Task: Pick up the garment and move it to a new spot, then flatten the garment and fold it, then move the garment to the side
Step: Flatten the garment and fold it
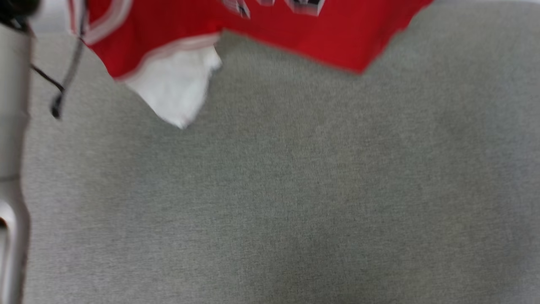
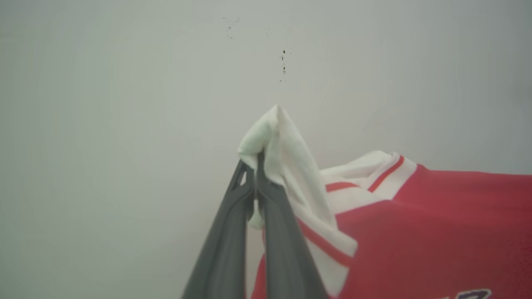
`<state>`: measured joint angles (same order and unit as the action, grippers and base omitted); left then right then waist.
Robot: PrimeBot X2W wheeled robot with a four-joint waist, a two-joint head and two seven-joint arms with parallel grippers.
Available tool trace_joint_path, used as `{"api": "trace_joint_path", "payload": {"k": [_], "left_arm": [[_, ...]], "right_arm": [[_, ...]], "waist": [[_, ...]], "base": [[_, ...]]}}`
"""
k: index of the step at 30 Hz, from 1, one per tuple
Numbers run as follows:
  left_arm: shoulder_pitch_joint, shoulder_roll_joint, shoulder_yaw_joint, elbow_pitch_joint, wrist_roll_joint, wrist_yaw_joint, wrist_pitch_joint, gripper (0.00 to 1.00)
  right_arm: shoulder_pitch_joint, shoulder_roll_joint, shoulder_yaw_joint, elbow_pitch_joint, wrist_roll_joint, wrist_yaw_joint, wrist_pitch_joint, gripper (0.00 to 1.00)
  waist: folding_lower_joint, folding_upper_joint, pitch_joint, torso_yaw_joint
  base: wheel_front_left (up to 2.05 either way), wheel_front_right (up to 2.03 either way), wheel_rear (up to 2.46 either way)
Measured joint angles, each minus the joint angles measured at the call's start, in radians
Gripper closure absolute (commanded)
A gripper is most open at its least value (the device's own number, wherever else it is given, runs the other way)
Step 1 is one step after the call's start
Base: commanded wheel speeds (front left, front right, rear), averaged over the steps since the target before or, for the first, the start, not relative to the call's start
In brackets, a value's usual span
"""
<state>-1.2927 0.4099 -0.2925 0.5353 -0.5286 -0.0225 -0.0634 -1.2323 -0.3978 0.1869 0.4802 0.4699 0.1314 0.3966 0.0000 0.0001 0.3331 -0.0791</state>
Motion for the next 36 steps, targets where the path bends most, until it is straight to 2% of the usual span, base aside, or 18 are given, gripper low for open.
{"api": "trace_joint_path", "payload": {"k": [11, 20, 29, 36], "left_arm": [[-0.342, 0.036, 0.005, 0.064, 0.055, -0.013, -0.041, 1.00], [-0.384, 0.028, -0.011, 0.144, 0.056, -0.028, -0.068, 1.00], [-0.263, 0.002, 0.006, 0.241, -0.013, -0.056, -0.115, 1.00], [0.013, -0.018, 0.021, 0.242, -0.086, -0.082, -0.162, 1.00]], "right_arm": [[-0.287, 0.005, 0.007, 0.035, -0.027, 0.000, -0.153, 1.00], [-0.345, 0.009, 0.086, 0.108, -0.002, 0.000, -0.216, 1.00], [-0.277, 0.000, 0.199, 0.182, 0.081, 0.000, -0.241, 1.00], [-0.052, -0.066, 0.291, 0.158, 0.176, 0.000, -0.267, 1.00]], "waist": [[0.0001, 0.0000, 0.246, -0.027], [0.0003, 0.0000, 0.391, -0.038], [0.0001, 0.0000, 0.387, -0.018], [0.0001, 0.0000, 0.289, 0.006]], "base": [[0.00, 0.00, 0.00], [0.00, 0.00, 0.00], [0.00, 0.00, 0.00], [0.00, 0.00, 0.00]]}}
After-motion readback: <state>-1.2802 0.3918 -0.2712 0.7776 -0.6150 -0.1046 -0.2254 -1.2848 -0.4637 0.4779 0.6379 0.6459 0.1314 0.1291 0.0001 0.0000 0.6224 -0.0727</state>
